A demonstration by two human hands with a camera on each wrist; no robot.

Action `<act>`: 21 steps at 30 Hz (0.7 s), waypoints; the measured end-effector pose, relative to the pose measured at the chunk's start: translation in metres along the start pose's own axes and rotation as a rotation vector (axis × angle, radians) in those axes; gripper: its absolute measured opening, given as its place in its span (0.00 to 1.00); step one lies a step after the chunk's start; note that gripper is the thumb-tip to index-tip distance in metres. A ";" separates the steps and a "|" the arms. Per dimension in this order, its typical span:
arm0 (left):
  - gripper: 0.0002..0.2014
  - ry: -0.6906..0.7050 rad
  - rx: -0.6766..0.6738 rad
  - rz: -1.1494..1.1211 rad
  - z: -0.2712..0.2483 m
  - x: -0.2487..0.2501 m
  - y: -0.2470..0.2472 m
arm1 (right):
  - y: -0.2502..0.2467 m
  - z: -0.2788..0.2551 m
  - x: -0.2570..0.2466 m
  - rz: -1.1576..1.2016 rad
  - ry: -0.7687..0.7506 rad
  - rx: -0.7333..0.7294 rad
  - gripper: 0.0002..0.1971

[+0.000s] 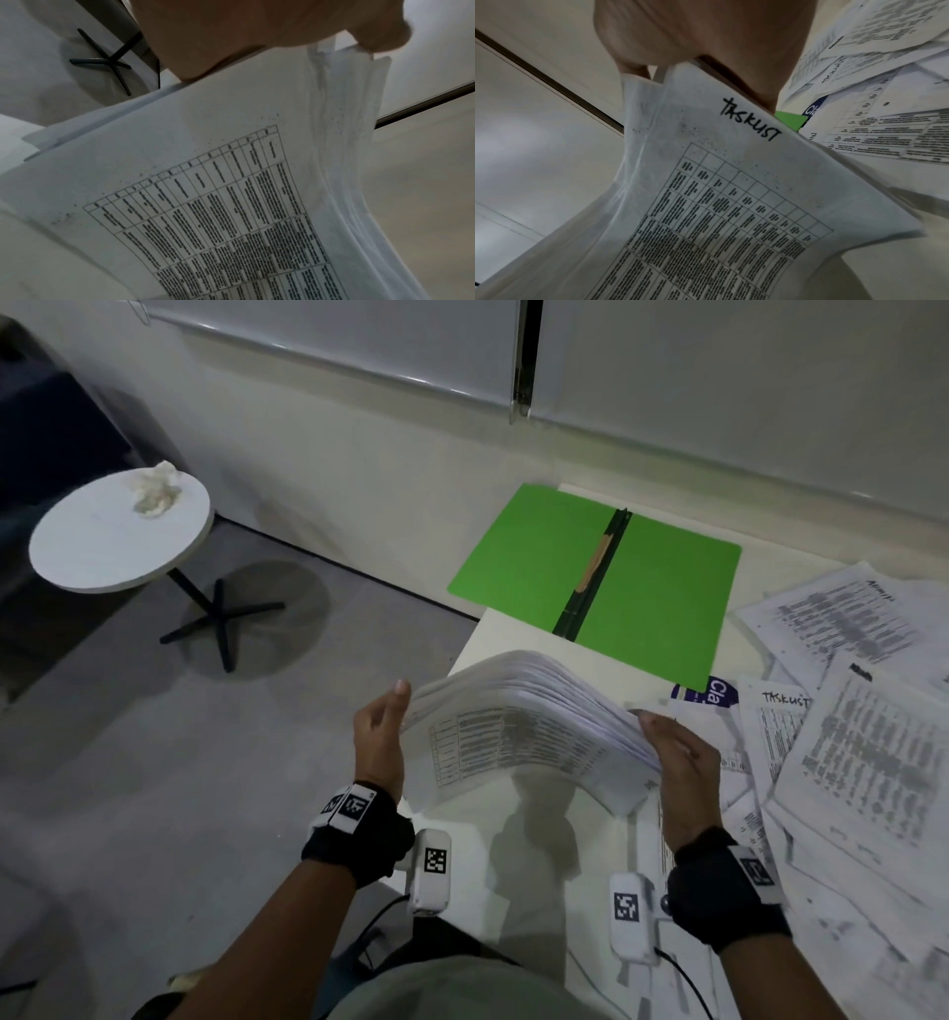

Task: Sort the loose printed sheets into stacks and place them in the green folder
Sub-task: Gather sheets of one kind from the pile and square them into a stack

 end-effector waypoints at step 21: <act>0.24 0.078 0.046 0.120 -0.002 -0.007 -0.004 | 0.038 -0.001 -0.050 -1.335 -0.055 -0.523 0.51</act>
Point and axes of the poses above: each hand's wrist, its own z-axis towards the middle knuckle, its own y-axis out of the palm, x = y × z, the point moved 3 cm from there along z, towards the middle knuckle, and after that the axes turned 4 degrees about z, right-handed, at the moved point
